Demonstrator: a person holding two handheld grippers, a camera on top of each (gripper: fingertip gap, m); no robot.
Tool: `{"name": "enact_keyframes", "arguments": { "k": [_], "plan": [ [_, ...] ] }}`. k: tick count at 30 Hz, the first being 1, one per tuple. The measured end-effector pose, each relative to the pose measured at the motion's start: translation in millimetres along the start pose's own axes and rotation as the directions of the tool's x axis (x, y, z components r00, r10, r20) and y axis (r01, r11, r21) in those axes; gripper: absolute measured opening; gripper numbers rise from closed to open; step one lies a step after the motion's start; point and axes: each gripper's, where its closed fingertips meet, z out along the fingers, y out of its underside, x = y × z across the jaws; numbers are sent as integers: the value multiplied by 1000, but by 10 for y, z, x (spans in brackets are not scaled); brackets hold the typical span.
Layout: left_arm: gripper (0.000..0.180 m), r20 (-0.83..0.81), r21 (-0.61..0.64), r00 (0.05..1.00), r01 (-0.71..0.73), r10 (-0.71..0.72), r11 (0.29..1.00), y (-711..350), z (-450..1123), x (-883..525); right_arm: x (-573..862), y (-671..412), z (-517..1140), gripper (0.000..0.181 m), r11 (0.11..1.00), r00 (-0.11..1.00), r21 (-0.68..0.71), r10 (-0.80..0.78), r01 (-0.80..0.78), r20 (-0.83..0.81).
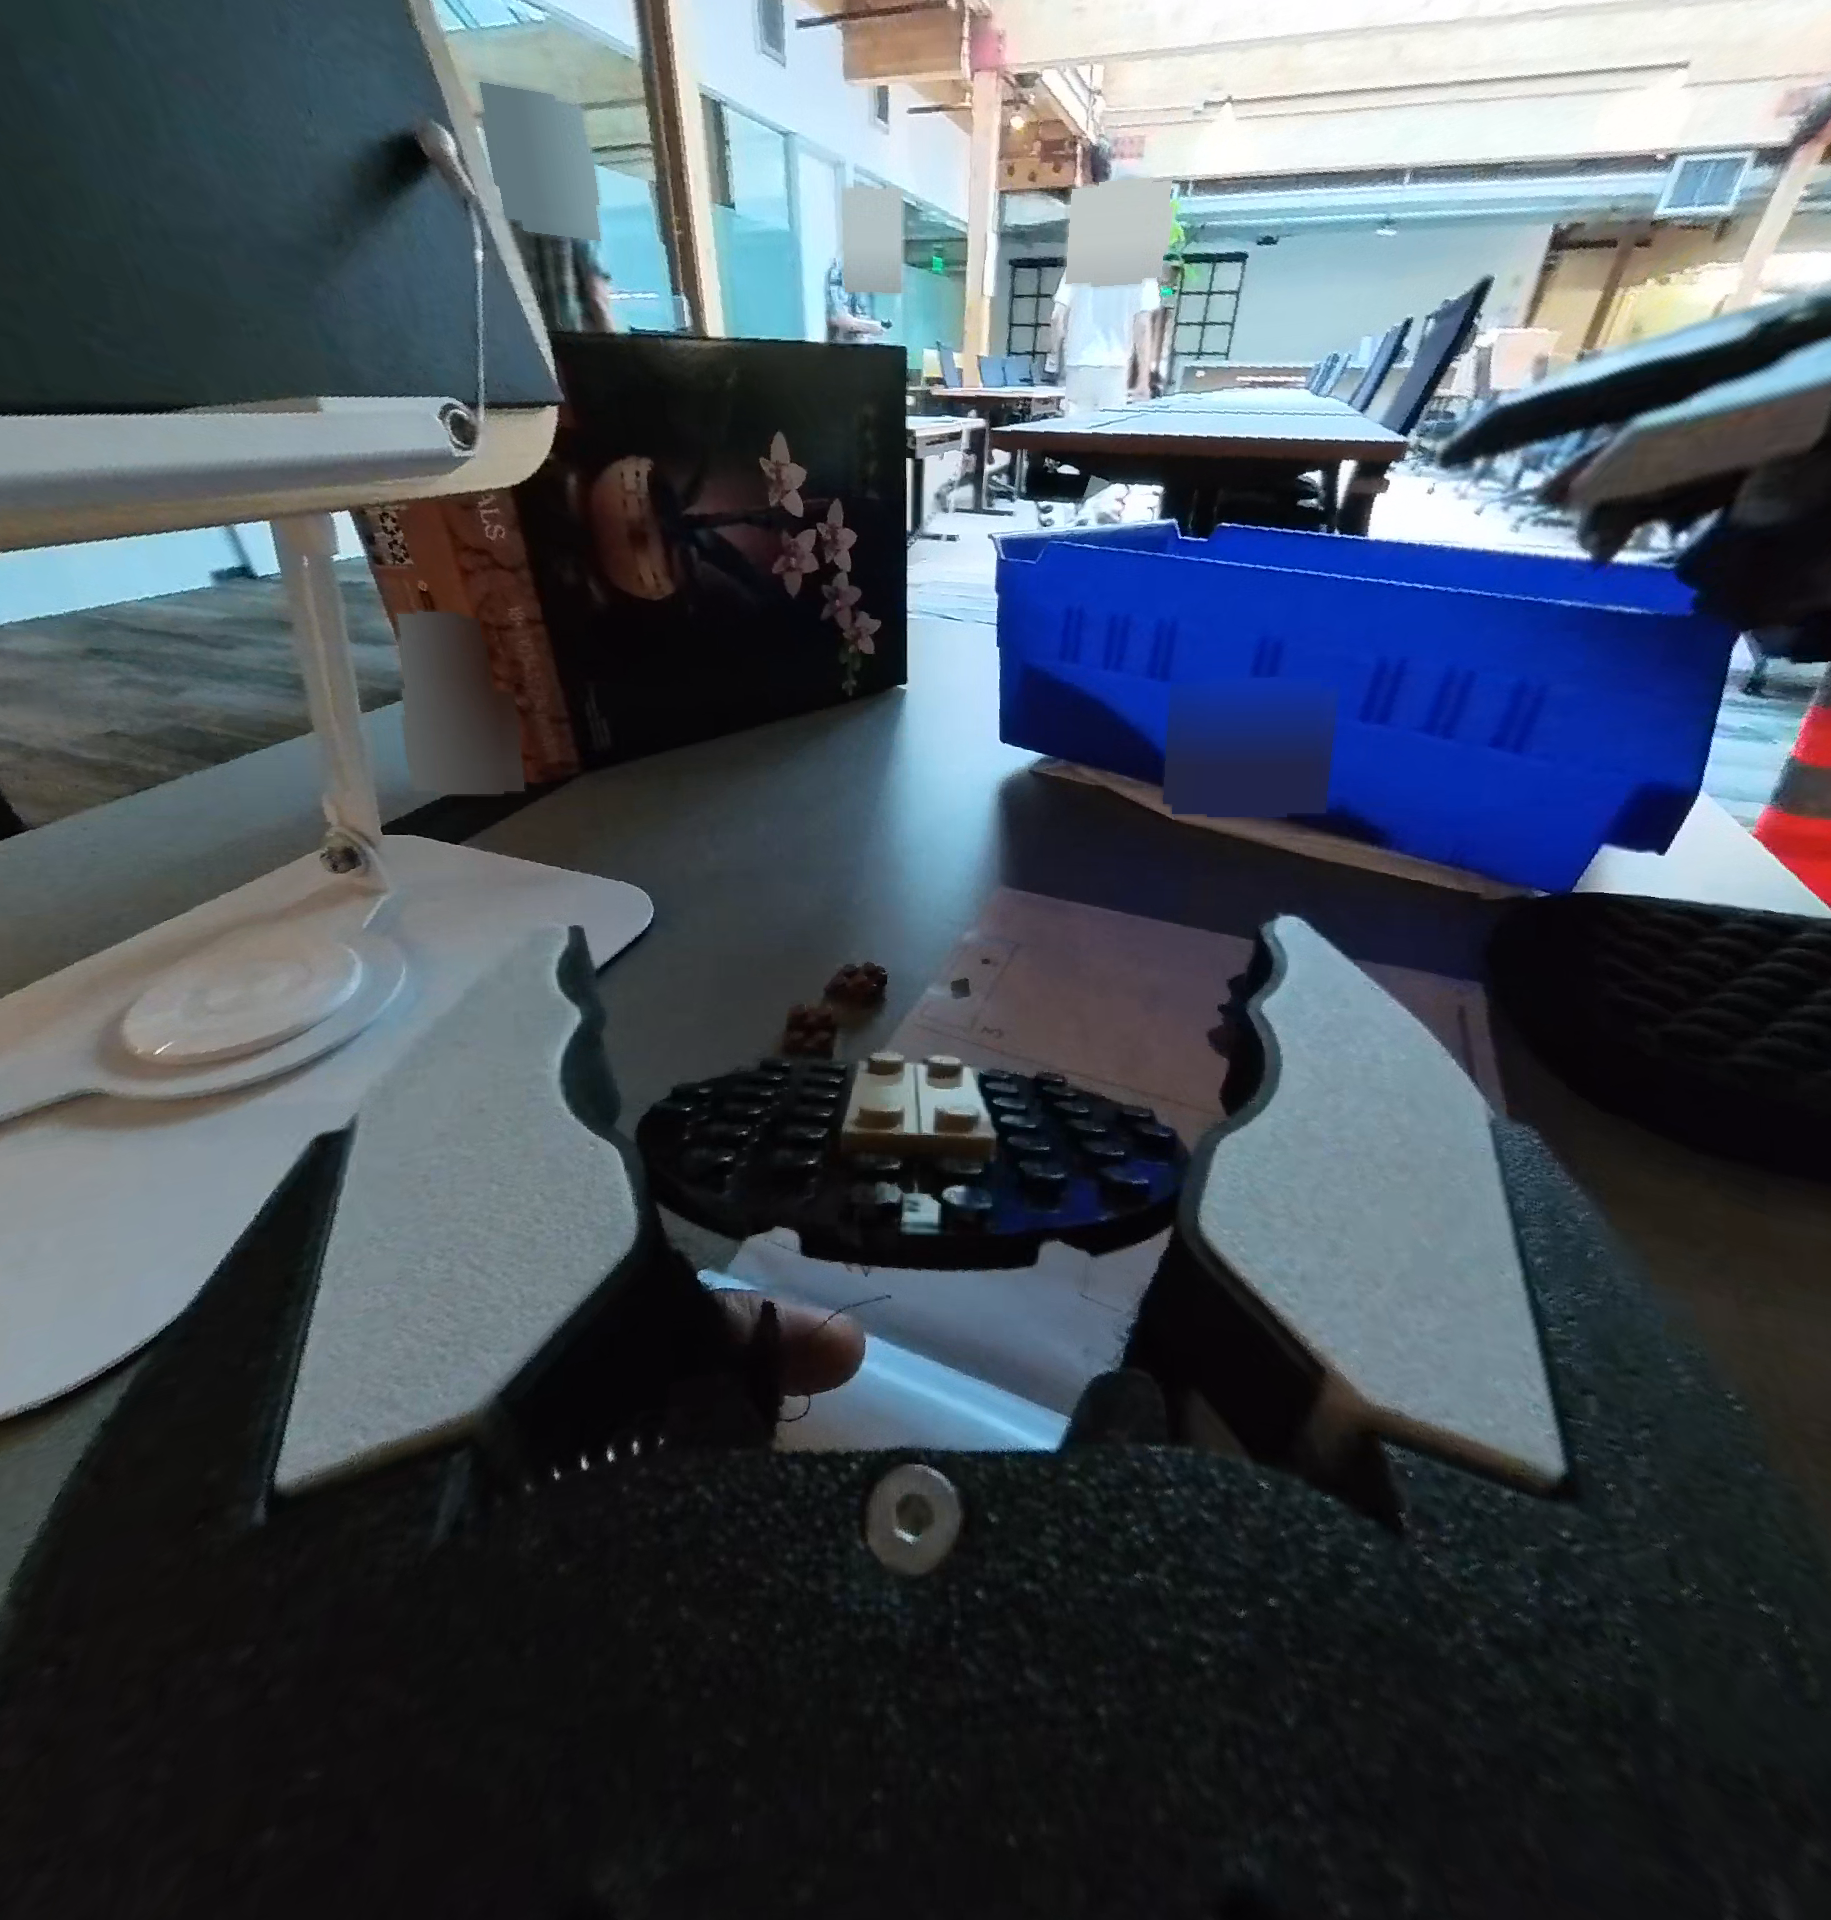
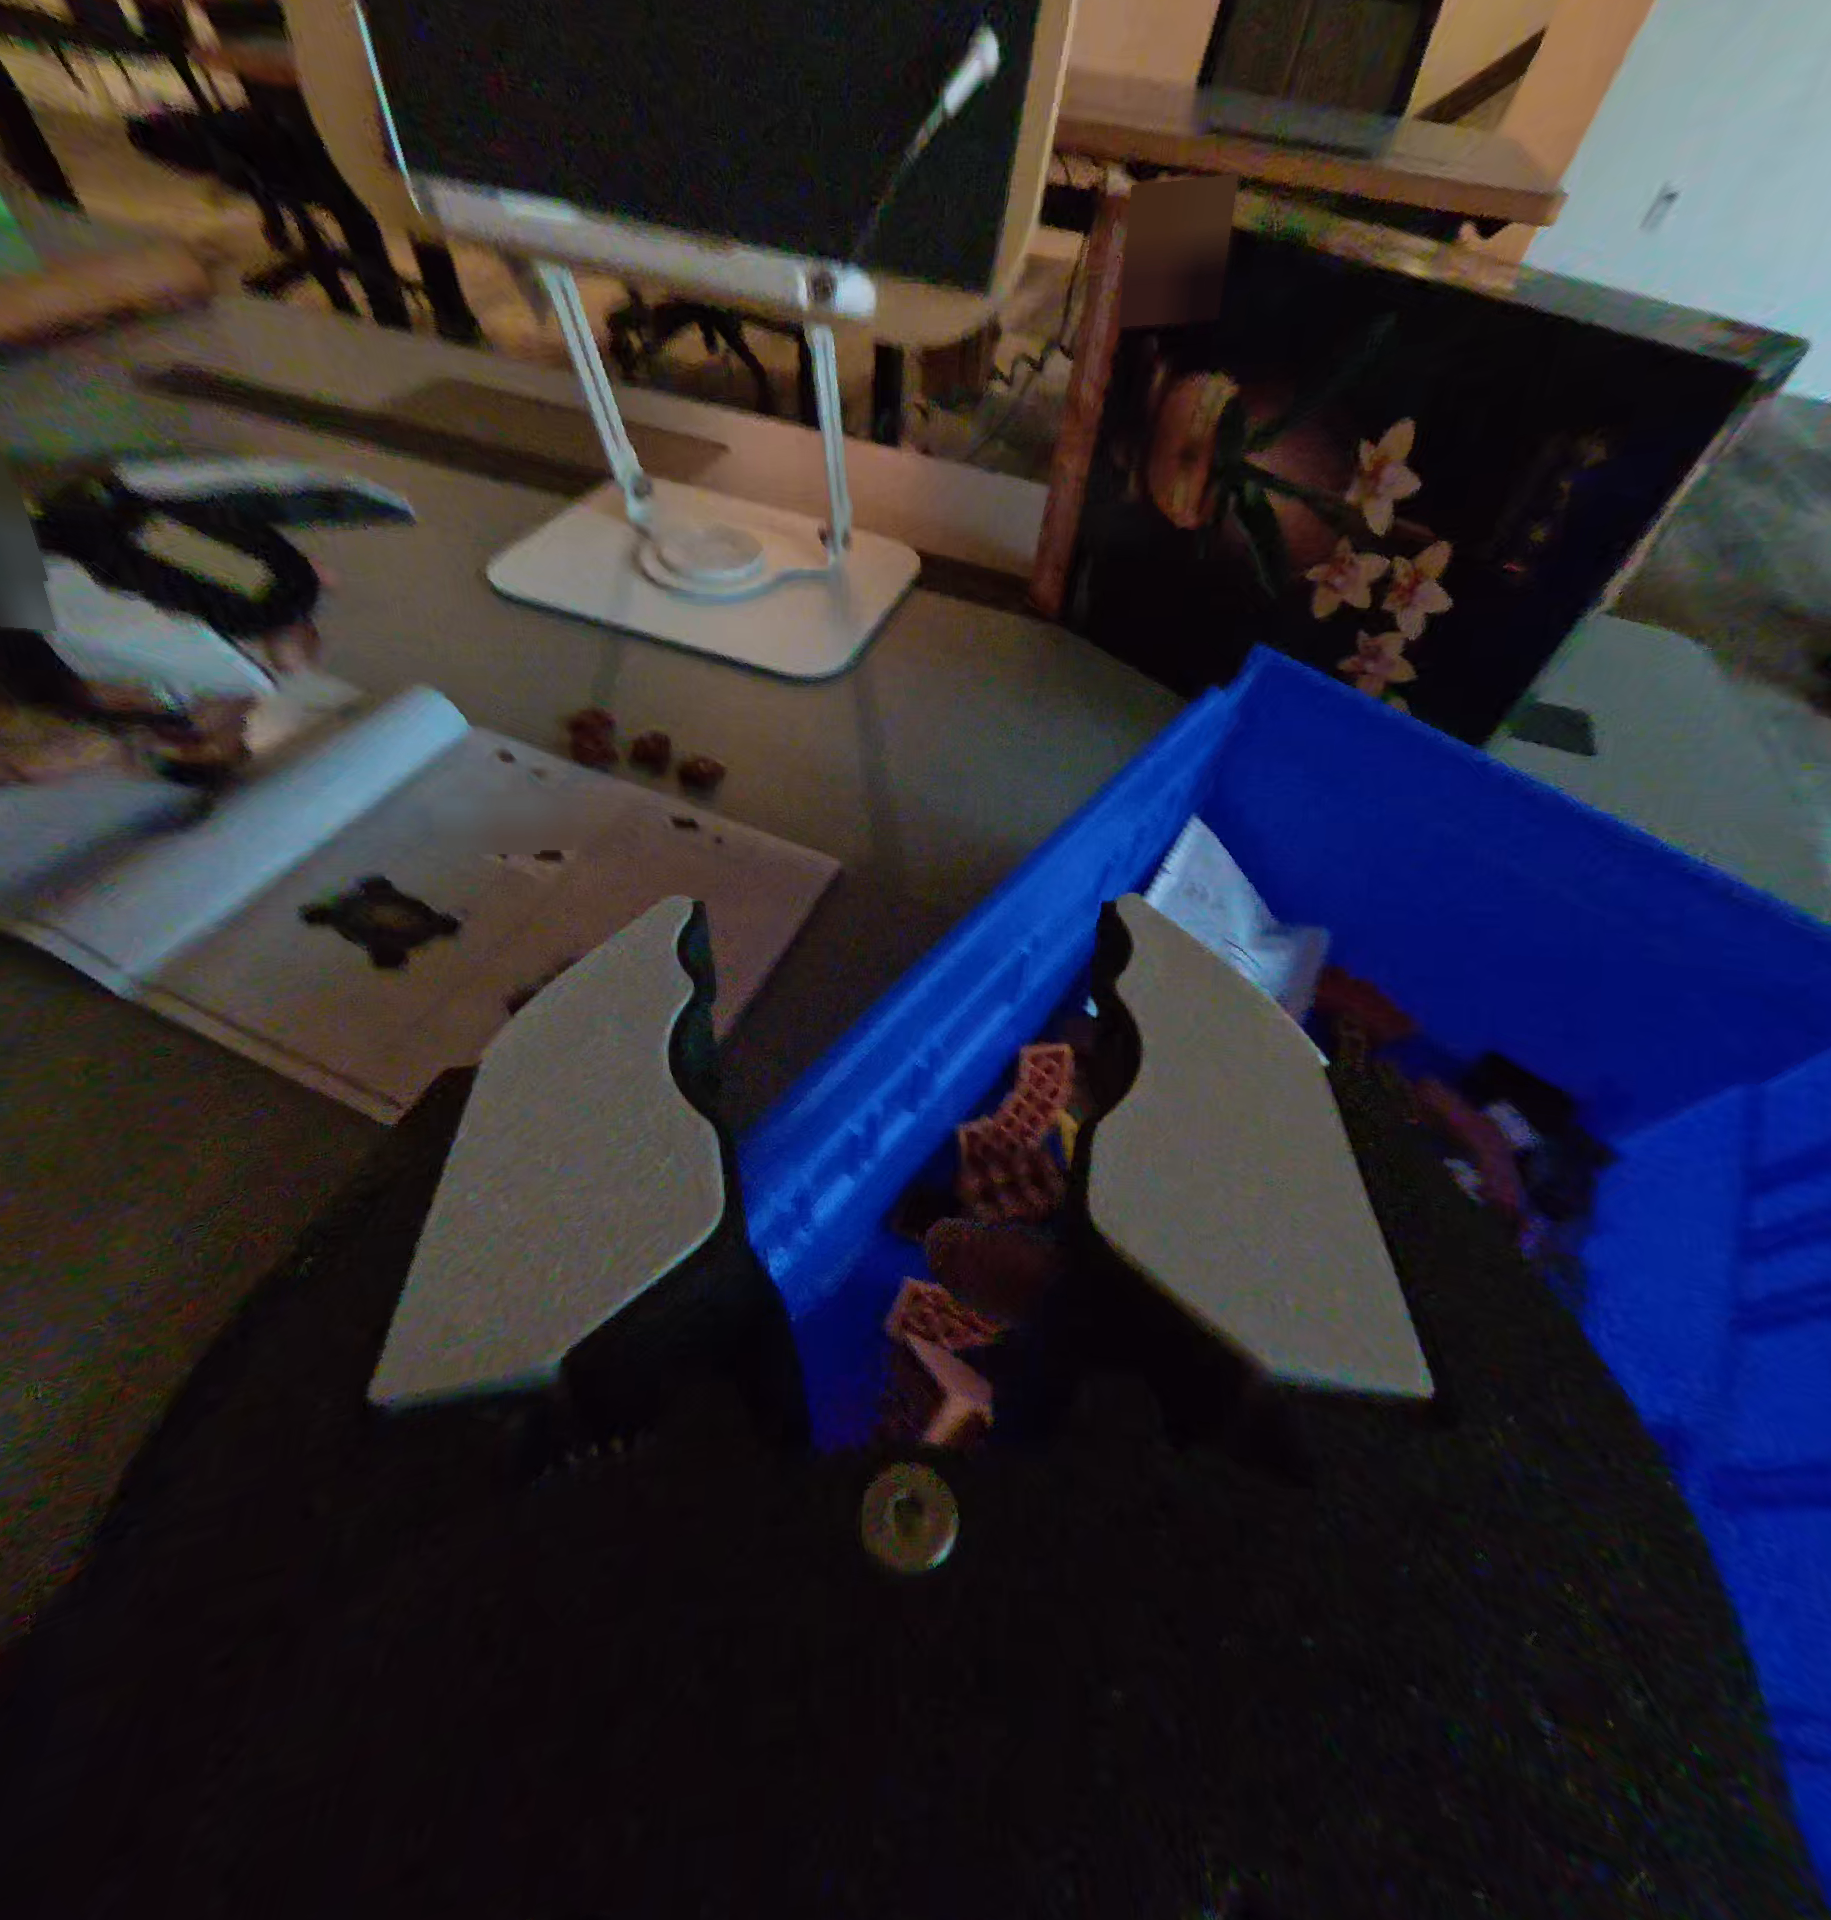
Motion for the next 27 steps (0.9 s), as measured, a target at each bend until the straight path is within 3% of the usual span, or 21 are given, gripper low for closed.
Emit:
{"name": "enact_keyframes", "arguments": {
  "k": [2,5,7,9,11,13,15,18,19,21,23,27],
  "plan": [
    [114,-18,-5,1000,-4,4,1000,2,5,22,-163,-180,16,63,997,997,52,60,-63,54],
    [114,-23,26,1000,-5,5,1000,-37,-23,34,-719,-624,129,56,982,952,122,105,-145,286],
    [114,-31,52,1000,-6,7,999,-69,-51,54,-1154,-845,262,81,982,880,78,115,-170,461],
    [114,-66,83,998,-10,15,997,-150,-60,111,-1397,-946,543,98,989,844,21,113,-146,524],
    [114,-110,125,993,-16,30,992,-298,-109,181,-1480,-973,965,90,990,843,-35,137,-139,520],
    [114,-170,200,985,19,16,980,-486,-209,256,-1590,-971,1352,69,978,795,-99,208,-184,569],
    [114,-241,258,971,67,-3,964,-612,-304,323,-1806,-877,1624,55,938,644,-253,347,-237,682],
    [114,-265,302,964,78,5,950,-655,-347,330,-2161,-816,1691,47,789,214,-531,602,-309,770],
    [114,-264,313,964,80,6,946,-655,-353,320,-2225,-775,1701,47,743,121,-593,650,-309,750],
    [114,-259,334,966,78,12,939,-654,-357,316,-2345,-608,1735,47,722,83,-637,677,-272,732],
    [114,-244,336,969,51,35,941,-642,-329,318,-2453,-613,1643,47,694,-45,-671,685,-261,727],
    [114,-237,292,970,20,52,956,-539,-233,343,-2522,-650,1634,19,654,-172,-692,677,-305,715]
  ]
}}
